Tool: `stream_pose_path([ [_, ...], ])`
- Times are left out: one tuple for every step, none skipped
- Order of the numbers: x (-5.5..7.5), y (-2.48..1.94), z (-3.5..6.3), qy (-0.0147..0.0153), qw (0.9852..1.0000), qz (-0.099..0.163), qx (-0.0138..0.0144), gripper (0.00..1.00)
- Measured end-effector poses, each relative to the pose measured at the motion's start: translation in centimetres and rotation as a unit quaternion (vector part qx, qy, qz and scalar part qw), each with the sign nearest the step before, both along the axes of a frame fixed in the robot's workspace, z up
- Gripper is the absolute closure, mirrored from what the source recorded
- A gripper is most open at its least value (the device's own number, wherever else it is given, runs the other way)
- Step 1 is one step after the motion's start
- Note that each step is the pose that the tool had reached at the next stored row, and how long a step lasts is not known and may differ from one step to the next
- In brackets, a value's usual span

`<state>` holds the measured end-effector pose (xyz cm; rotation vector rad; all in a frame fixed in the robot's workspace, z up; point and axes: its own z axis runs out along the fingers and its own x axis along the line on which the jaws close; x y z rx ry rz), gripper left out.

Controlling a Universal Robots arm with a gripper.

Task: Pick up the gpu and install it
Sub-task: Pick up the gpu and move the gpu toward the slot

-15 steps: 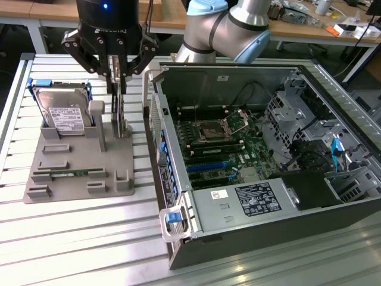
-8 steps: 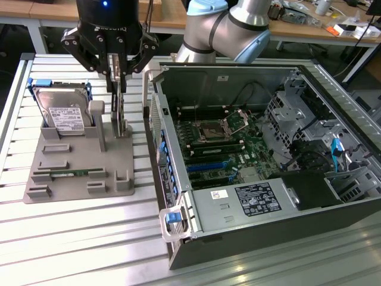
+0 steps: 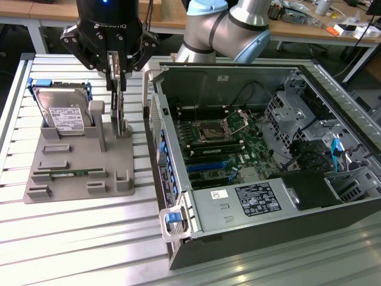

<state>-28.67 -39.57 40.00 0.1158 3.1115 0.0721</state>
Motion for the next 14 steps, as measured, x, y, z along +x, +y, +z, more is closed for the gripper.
stream_pose_path([
  [0.00, 0.00, 0.02, -0.0001, 1.0000, 0.000, 0.0001, 0.74],
  [0.00, 0.00, 0.06, 0.0000, 1.0000, 0.000, 0.0000, 0.74],
  [0.00, 0.00, 0.09, 0.0000, 1.0000, 0.000, 0.0000, 0.74],
  [0.00, 0.00, 0.11, 0.0000, 1.0000, 0.000, 0.0000, 0.74],
  [0.00, 0.00, 0.16, 0.0000, 1.0000, 0.000, 0.0000, 0.74],
  [0.00, 0.00, 0.18, 0.0000, 1.0000, 0.000, 0.0000, 0.74],
  [0.00, 0.00, 0.21, 0.0000, 1.0000, 0.000, 0.0000, 0.74],
  [0.00, 0.00, 0.27, 0.0000, 1.0000, 0.000, 0.0000, 0.74],
  [0.00, 0.00, 0.30, 0.0000, 1.0000, 0.000, 0.0000, 0.74],
  [0.00, 0.00, 0.34, 0.0000, 1.0000, 0.000, 0.0000, 0.74],
  [0.00, 0.00, 0.37, 0.0000, 1.0000, 0.000, 0.0000, 0.74],
  [0.00, 0.00, 0.38, 0.0000, 1.0000, 0.000, 0.0000, 0.74],
  [0.00, 0.00, 0.40, 0.0000, 1.0000, 0.000, 0.0000, 0.74],
  [0.00, 0.00, 0.45, 0.0000, 1.0000, 0.000, 0.0000, 0.74],
])
